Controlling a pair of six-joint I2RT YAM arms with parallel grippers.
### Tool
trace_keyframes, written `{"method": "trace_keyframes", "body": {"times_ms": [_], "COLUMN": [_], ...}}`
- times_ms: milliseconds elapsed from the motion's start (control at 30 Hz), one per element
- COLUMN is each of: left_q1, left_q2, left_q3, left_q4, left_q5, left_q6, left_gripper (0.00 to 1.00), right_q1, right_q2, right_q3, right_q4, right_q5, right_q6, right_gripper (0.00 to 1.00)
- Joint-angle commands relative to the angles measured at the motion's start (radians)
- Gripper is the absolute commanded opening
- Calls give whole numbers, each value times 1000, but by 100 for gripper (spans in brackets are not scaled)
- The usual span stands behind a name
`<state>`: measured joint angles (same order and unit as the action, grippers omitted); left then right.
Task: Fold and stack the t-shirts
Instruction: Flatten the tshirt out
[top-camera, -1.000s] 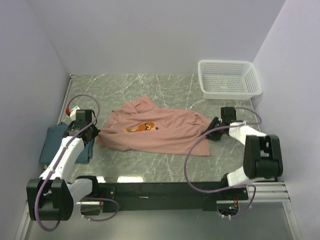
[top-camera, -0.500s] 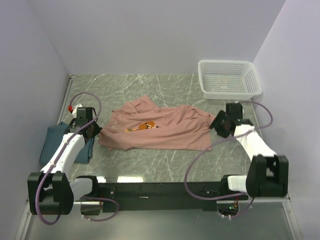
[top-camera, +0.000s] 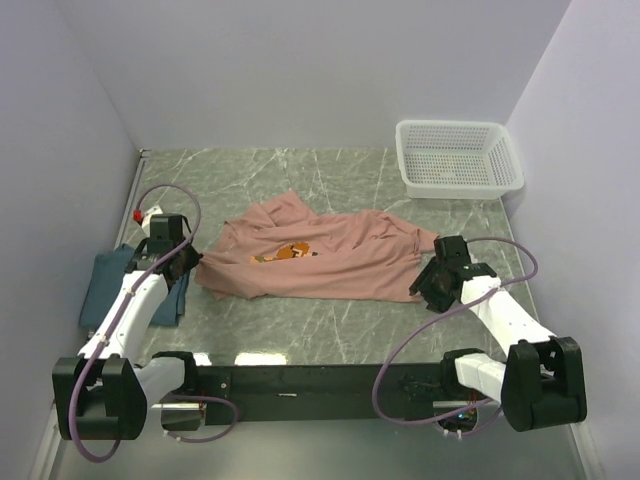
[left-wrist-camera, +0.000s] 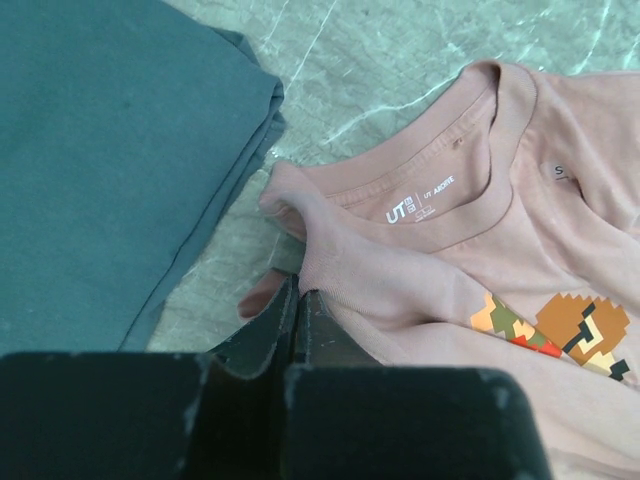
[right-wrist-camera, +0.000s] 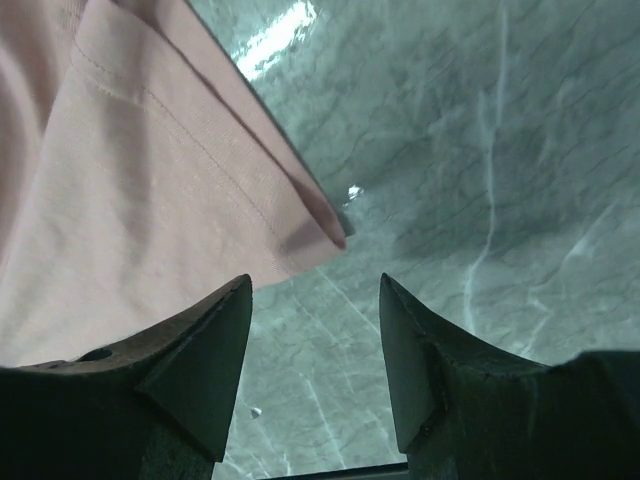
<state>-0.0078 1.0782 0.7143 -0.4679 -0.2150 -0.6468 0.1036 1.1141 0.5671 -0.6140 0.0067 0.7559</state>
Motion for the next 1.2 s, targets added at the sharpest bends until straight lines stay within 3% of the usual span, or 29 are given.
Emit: {"method": "trace_keyframes", "body": {"times_ms": [0, 467, 767, 933, 1067, 1167], "left_q1": [5, 5, 5, 5, 5, 5], "left_q2": [-27, -43, -41, -38, -38, -31], "left_q3": [13, 13, 11, 11, 10, 10], "left_q4": [29, 31, 31, 28, 29, 26], "left_q5": [-11, -1, -3, -11, -12, -11], "left_q6": [15, 15, 16, 16, 16, 18], "left_gripper": [1, 1, 1, 1, 1, 1], "right_q1": [33, 80, 79, 79, 81, 77], "right_q2": [-8, 98, 154, 182, 182, 127], "right_q3": [-7, -10, -3, 10, 14, 37], "right_q4": [-1, 51, 88, 102, 76, 21], "right_q5": [44, 93, 124, 124, 148, 182], "right_q6": [75, 177, 184, 181, 161, 119], "right_gripper": [60, 56, 48, 35, 8, 0]}}
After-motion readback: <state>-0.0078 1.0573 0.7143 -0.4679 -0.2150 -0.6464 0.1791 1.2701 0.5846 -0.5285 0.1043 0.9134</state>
